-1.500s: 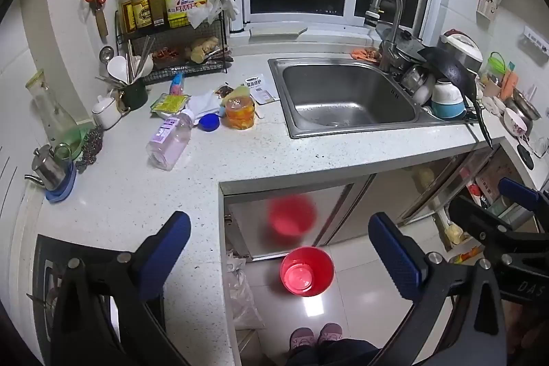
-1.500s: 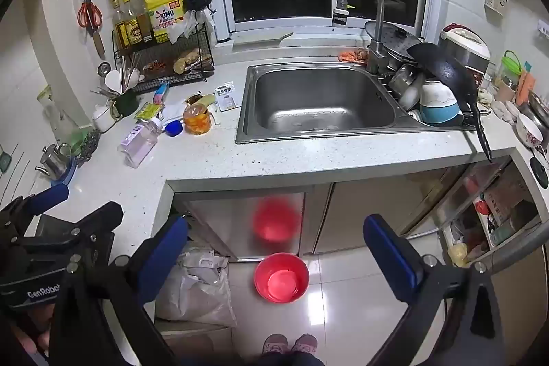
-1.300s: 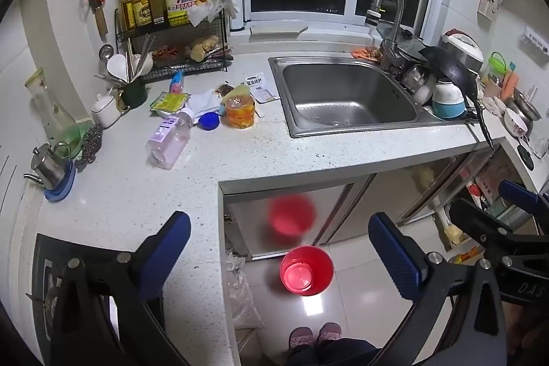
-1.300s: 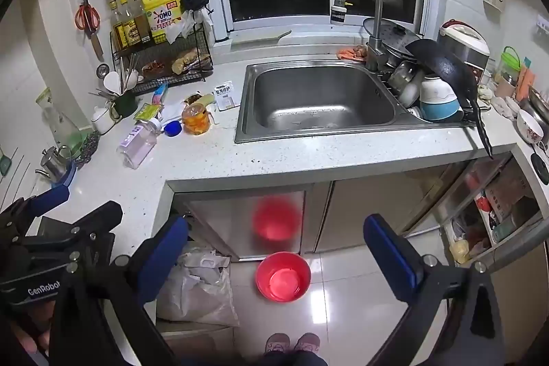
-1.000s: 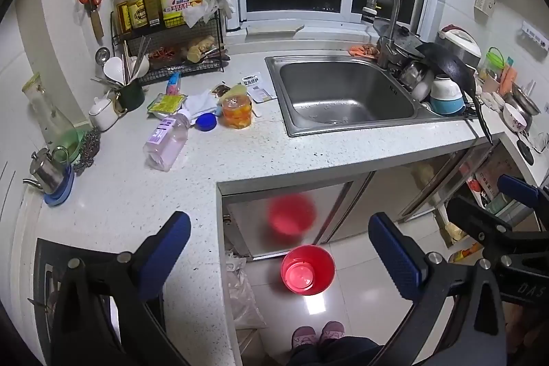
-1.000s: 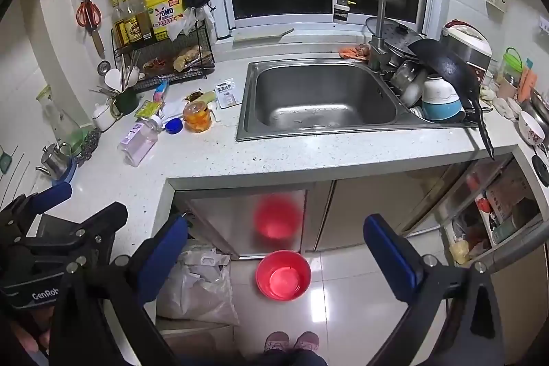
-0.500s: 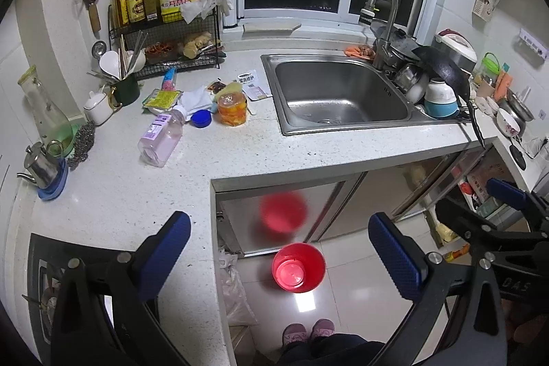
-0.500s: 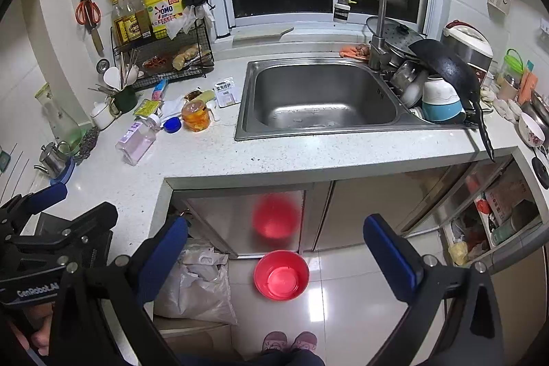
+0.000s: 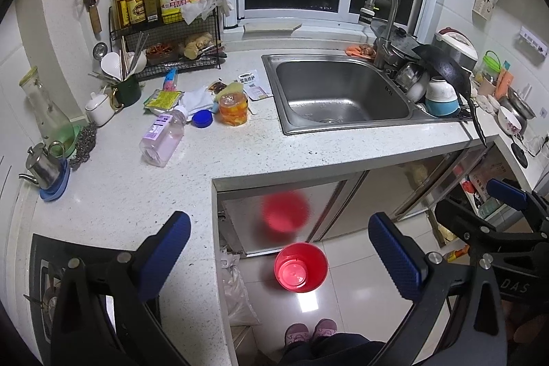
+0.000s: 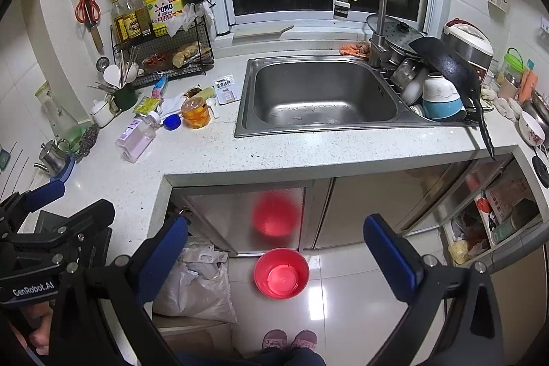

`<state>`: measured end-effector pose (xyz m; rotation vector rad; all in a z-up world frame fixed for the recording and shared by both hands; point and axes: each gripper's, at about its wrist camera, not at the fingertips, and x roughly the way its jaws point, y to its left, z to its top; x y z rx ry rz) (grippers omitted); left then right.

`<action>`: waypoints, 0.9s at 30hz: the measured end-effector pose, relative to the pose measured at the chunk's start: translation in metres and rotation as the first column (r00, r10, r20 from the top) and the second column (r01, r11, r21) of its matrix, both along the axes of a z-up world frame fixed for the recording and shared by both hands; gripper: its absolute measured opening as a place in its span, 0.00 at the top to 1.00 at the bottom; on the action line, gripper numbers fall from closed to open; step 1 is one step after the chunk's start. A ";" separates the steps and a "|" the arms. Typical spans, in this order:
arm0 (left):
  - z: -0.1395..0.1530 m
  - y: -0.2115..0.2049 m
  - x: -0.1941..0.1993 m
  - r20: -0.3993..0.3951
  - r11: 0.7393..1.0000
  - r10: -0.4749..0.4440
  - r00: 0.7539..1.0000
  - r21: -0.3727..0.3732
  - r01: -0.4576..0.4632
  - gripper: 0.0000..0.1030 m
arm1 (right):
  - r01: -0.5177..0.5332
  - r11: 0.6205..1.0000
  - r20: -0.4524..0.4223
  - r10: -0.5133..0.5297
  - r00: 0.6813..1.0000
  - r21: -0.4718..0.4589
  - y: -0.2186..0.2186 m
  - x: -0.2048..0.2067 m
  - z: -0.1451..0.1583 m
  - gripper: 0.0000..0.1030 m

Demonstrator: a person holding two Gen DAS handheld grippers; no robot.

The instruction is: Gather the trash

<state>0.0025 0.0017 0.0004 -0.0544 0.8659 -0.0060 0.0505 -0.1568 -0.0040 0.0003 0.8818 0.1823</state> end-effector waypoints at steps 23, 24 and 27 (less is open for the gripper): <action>-0.001 -0.007 -0.003 0.004 1.000 -0.028 1.000 0.009 0.028 0.00 | 0.012 1.000 -0.004 -0.012 1.000 -0.003 -0.003 -0.003 0.001 0.00; -0.001 -0.008 -0.003 0.003 1.000 -0.027 1.000 0.012 0.027 0.00 | 0.012 1.000 -0.004 -0.012 1.000 -0.004 -0.004 -0.002 0.001 0.00; -0.001 -0.009 -0.003 0.005 1.000 -0.029 1.000 0.012 0.029 0.00 | 0.008 1.000 -0.007 -0.008 1.000 0.001 -0.006 0.000 0.001 0.00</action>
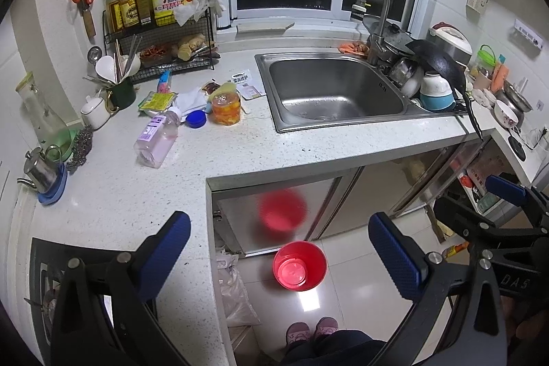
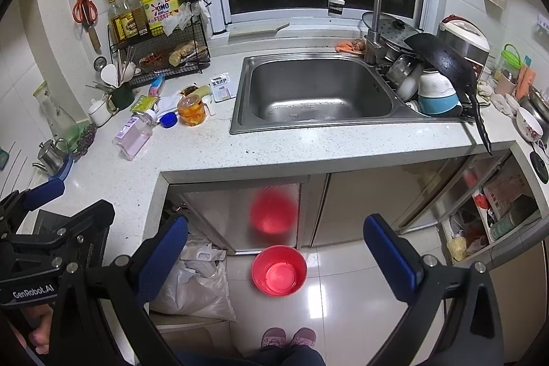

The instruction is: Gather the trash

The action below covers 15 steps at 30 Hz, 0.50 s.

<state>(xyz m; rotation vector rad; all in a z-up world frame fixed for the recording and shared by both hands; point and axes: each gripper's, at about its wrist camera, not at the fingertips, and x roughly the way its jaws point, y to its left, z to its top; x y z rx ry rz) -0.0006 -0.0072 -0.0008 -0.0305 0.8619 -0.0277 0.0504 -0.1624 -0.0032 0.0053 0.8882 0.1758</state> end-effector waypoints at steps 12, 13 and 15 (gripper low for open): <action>0.001 -0.014 0.012 -0.010 1.000 0.022 1.000 0.022 -0.022 0.00 | -0.029 0.999 0.002 0.029 1.000 0.020 -0.010 0.011 -0.003 0.00; 0.001 -0.015 0.014 -0.011 0.999 0.027 1.000 0.023 -0.027 0.00 | -0.035 0.999 0.000 0.035 0.999 0.024 -0.010 0.013 -0.003 0.00; 0.002 -0.016 0.017 -0.014 0.999 0.043 0.999 0.027 -0.043 0.00 | -0.053 0.998 -0.003 0.053 0.999 0.038 -0.012 0.019 -0.003 0.00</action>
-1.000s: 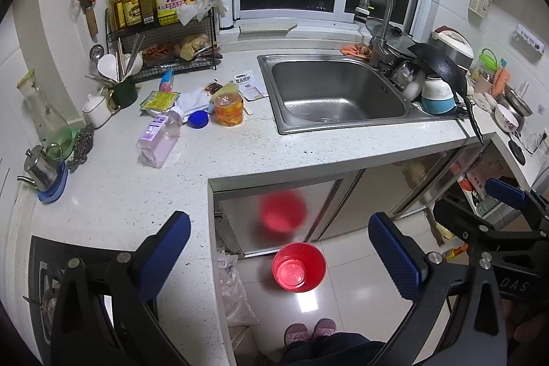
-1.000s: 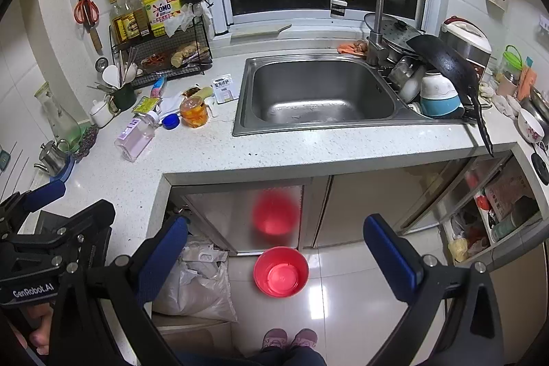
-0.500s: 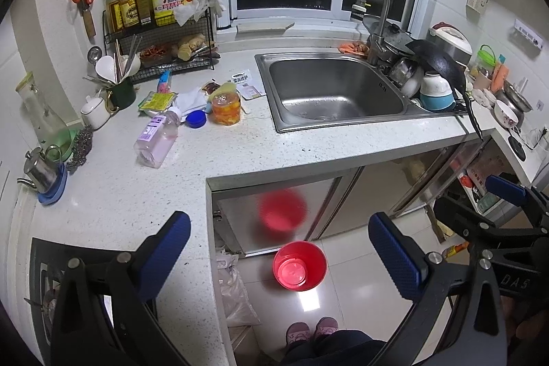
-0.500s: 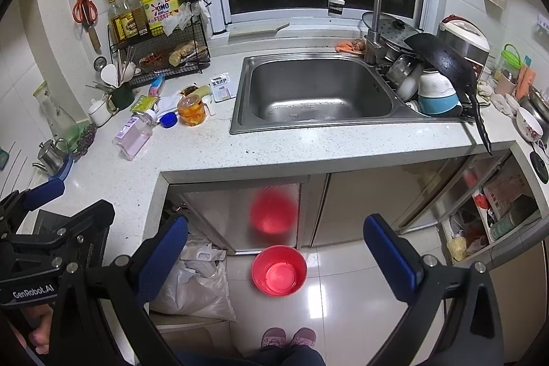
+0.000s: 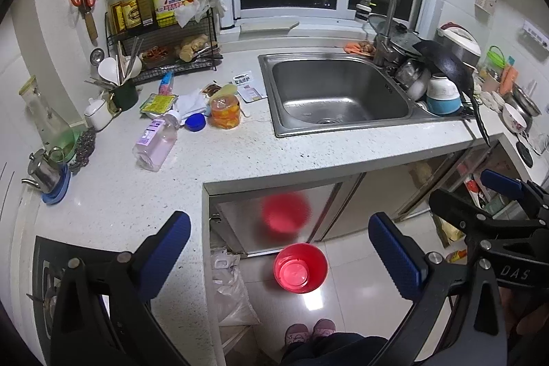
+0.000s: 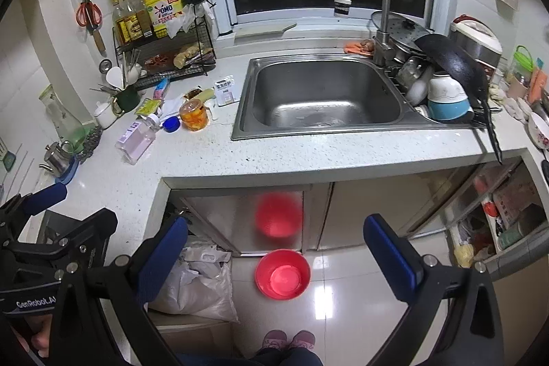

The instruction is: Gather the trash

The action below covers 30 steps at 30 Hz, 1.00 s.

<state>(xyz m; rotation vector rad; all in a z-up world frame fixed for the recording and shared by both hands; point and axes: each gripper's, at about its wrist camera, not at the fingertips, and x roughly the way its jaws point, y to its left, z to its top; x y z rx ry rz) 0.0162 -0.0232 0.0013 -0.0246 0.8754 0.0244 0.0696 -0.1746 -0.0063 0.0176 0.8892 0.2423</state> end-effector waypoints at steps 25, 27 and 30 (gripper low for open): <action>-0.010 0.094 0.126 -0.083 0.990 0.065 0.994 0.134 -0.054 0.00 | -0.335 0.942 -0.091 0.332 0.939 -0.022 0.094 0.136 -0.019 0.00; -0.016 0.107 0.141 -0.110 0.989 0.045 0.993 0.147 -0.029 0.00 | -0.340 0.940 -0.101 0.337 0.936 -0.017 0.108 0.151 -0.019 0.00; -0.024 0.129 0.161 -0.147 0.992 0.009 0.989 0.129 0.011 0.00 | -0.345 0.938 -0.116 0.340 0.933 -0.027 0.132 0.173 -0.022 0.00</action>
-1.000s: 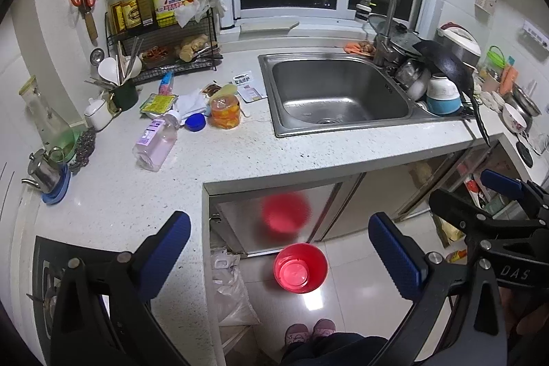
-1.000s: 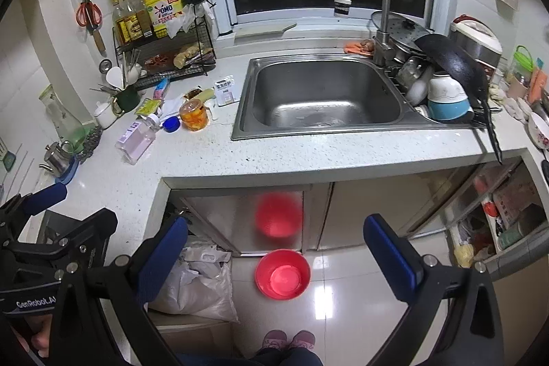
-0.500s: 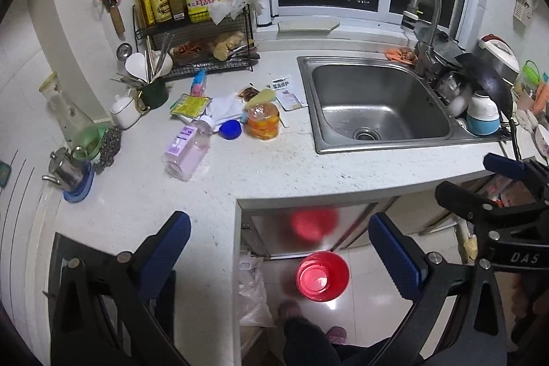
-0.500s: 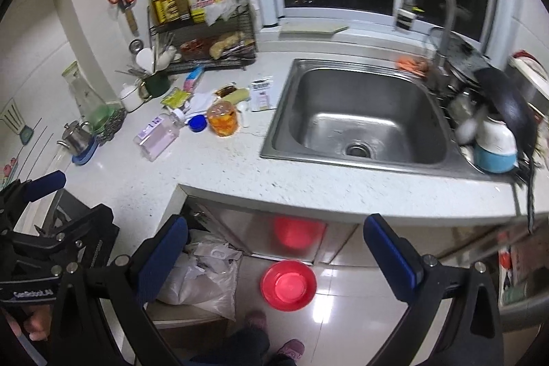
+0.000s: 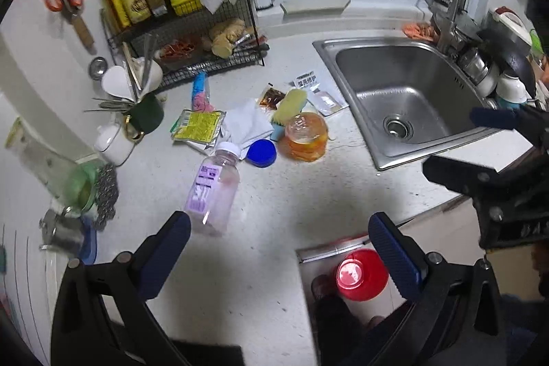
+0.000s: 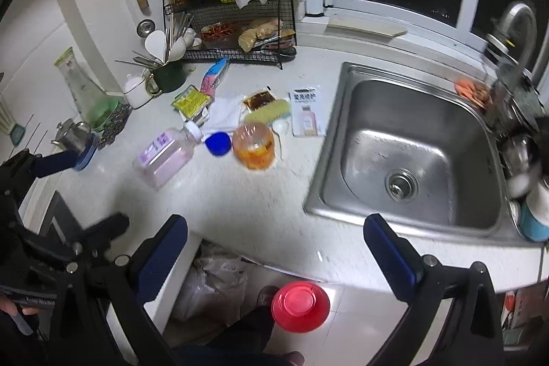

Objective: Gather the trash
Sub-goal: 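Grasp the clear purple-labelled bottle with left gripper while right gripper approaches orange cup, then grasp the orange plastic cup with the right gripper and lift it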

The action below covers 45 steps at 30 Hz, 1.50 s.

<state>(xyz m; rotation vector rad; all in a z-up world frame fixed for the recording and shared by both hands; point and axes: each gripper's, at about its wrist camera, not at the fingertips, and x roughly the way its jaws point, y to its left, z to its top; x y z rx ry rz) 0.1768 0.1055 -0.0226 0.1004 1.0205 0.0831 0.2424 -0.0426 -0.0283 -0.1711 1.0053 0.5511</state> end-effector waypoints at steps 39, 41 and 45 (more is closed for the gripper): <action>-0.151 0.107 0.113 -0.343 0.998 -0.036 0.939 -0.054 0.018 0.51 | 0.040 0.976 -0.259 -0.096 0.961 -0.214 0.066 0.093 -0.103 0.00; -0.146 0.110 0.107 -0.336 0.998 0.014 0.942 -0.056 -0.035 0.51 | 0.024 0.976 -0.251 -0.079 0.965 -0.215 0.069 0.095 -0.103 0.00; -0.126 0.113 0.090 -0.286 0.988 0.072 0.956 -0.109 -0.107 0.51 | -0.008 0.979 -0.234 -0.041 0.971 -0.205 0.082 0.104 -0.103 0.00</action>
